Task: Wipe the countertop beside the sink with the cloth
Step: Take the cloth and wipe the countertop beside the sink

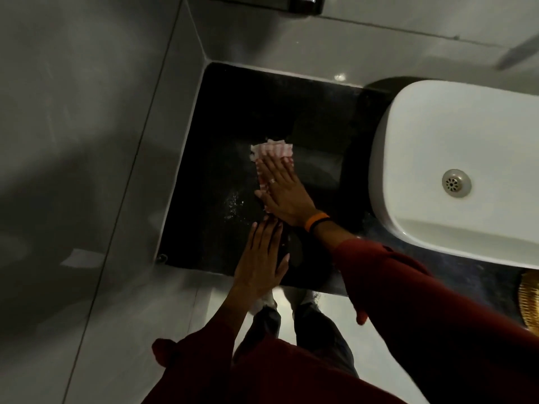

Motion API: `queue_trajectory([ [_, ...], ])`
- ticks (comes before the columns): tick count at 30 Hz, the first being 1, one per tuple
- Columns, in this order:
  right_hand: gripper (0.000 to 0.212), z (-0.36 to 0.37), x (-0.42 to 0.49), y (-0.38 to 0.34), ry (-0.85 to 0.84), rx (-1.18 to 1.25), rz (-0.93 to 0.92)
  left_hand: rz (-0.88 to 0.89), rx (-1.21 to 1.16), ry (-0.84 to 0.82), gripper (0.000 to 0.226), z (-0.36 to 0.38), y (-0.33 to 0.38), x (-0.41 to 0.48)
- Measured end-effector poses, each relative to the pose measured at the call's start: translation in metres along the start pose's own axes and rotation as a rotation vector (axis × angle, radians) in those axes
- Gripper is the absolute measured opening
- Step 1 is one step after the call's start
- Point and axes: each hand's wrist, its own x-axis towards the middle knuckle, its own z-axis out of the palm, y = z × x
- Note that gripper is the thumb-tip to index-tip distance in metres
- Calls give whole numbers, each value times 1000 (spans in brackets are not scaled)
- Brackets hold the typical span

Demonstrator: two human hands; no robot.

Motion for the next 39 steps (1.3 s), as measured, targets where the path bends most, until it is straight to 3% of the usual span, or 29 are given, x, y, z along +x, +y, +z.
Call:
queue_trajectory([
  [5,61,-6,-64,8,257,124,413,-9,-105,195,57,-18,7,15],
  [8,69,7,-104,23,184,-19,536,14,-101,253,56,-37,12,61],
  [11,72,21,-121,29,113,-94,512,-13,-24,214,61,-51,11,130],
  [16,72,29,-121,34,136,-103,510,-15,125,59,70,-33,-12,186],
  [25,71,29,-120,37,152,-114,501,-251,154,168,71,-26,-39,165],
  [39,72,26,-119,33,142,-138,510,-785,160,206,74,-19,-54,55],
])
